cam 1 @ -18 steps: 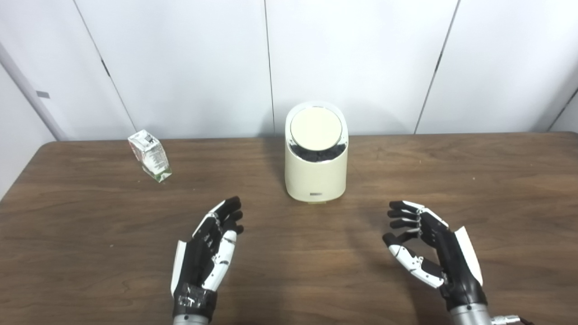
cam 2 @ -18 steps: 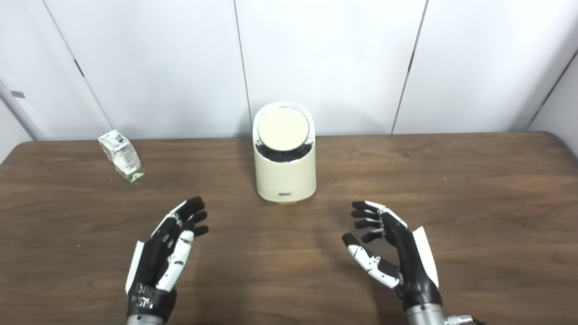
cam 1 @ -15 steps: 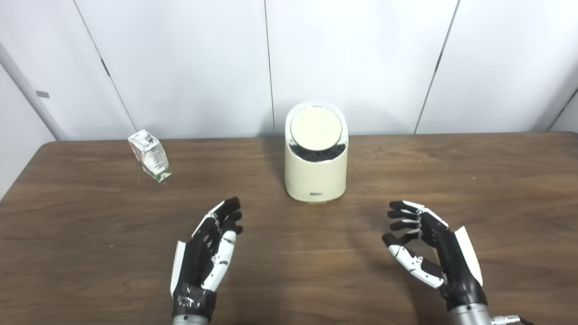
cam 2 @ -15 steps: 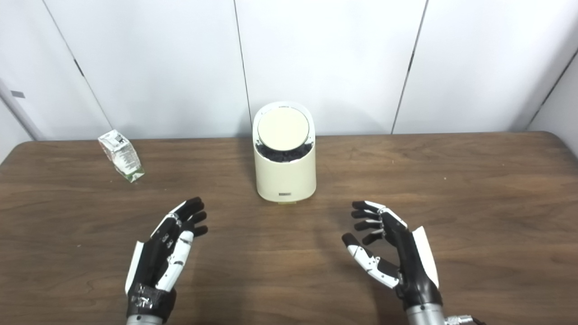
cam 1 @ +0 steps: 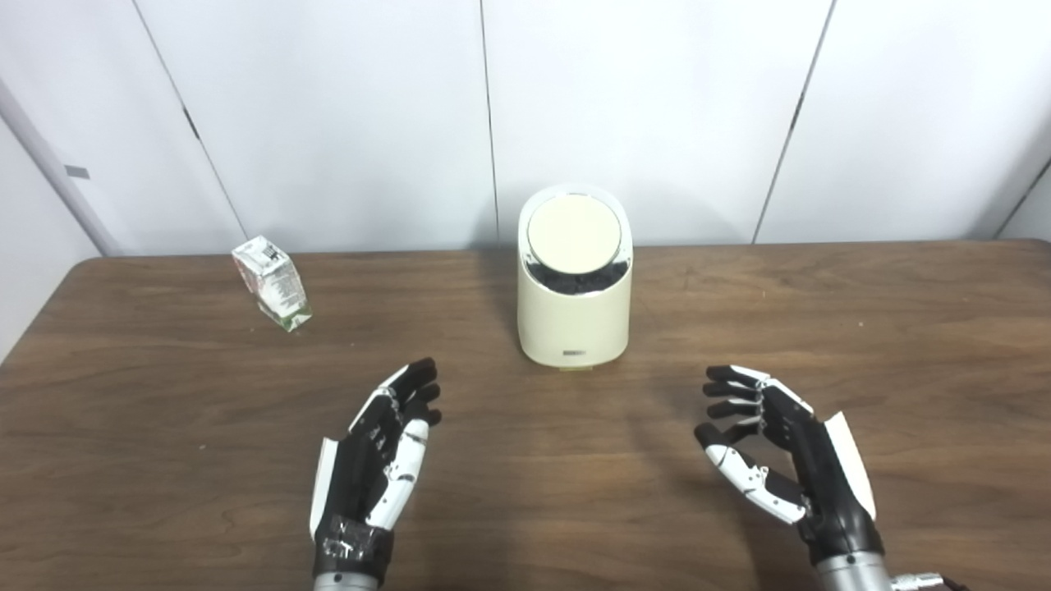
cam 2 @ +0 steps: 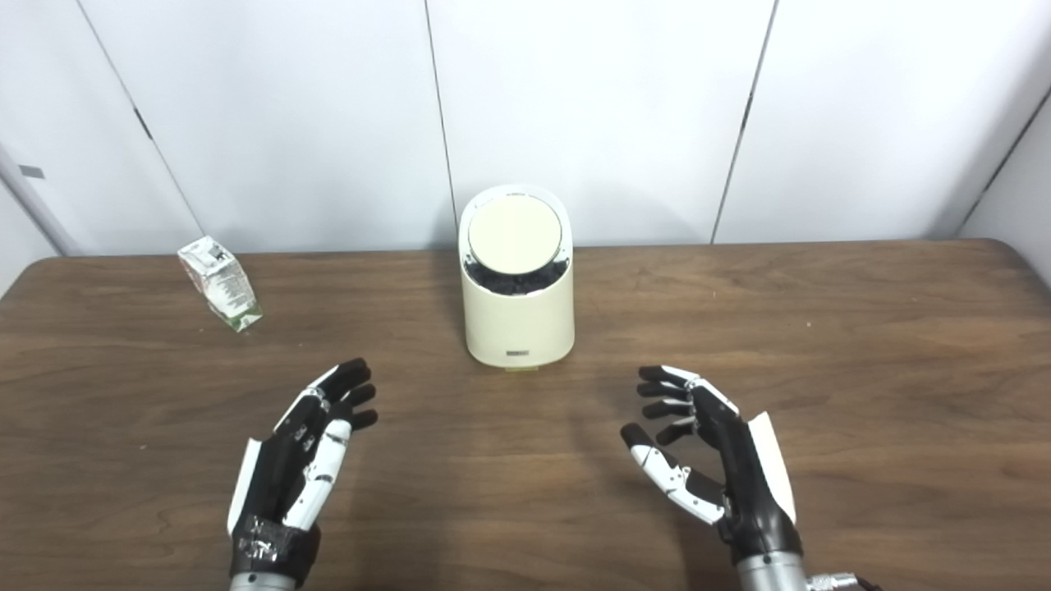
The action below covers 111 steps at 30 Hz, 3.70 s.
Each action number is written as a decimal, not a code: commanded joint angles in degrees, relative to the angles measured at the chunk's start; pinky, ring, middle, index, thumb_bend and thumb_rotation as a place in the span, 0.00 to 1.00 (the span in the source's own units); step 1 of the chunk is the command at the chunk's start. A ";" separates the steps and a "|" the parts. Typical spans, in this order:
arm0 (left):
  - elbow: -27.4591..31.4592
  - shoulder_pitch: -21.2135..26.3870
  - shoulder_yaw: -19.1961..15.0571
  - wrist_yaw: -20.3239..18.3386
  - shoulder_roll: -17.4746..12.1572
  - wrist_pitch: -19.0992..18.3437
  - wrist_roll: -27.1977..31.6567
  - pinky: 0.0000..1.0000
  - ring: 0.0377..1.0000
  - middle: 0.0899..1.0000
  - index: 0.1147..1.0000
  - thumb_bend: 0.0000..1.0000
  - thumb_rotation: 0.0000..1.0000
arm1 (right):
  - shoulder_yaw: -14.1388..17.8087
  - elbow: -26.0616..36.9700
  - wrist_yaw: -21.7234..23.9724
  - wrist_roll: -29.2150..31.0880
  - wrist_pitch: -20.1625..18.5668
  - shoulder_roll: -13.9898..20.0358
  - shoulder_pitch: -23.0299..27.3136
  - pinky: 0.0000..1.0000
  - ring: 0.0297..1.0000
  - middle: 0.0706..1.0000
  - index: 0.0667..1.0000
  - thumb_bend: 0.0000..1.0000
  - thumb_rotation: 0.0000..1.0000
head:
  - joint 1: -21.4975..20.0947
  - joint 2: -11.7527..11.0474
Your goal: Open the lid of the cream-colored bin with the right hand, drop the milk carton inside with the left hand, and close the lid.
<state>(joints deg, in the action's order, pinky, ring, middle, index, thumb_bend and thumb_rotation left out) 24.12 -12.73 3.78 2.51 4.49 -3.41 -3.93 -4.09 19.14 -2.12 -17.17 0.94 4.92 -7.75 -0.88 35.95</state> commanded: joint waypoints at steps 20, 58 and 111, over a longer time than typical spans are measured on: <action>-2.64 -0.09 -1.03 -0.61 -0.47 4.58 1.14 0.79 0.84 0.84 0.81 0.17 0.52 | 0.03 7.89 5.83 2.37 -16.06 0.14 28.14 0.82 0.92 0.93 0.90 0.61 0.72 | -0.60 -2.76; -2.63 -0.65 -0.28 0.09 0.44 5.13 -0.12 0.80 0.84 0.84 0.81 0.18 0.52 | -7.56 -20.81 -1.66 -18.89 -22.68 -1.05 43.98 1.00 1.00 1.00 1.00 0.87 0.26 | -0.20 -2.87; -2.45 -1.32 1.10 0.75 1.35 5.45 -0.11 0.81 0.84 0.84 0.82 0.17 0.49 | -8.87 -30.09 -2.10 -21.92 -27.82 -1.30 45.75 1.00 1.00 1.00 1.00 0.83 0.35 | 0.25 -2.52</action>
<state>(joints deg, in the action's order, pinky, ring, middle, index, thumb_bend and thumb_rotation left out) 20.18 -12.70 4.68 2.81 4.79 0.85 -4.12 -13.28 -10.02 -4.86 -37.35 -25.86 4.15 36.06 -0.62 33.31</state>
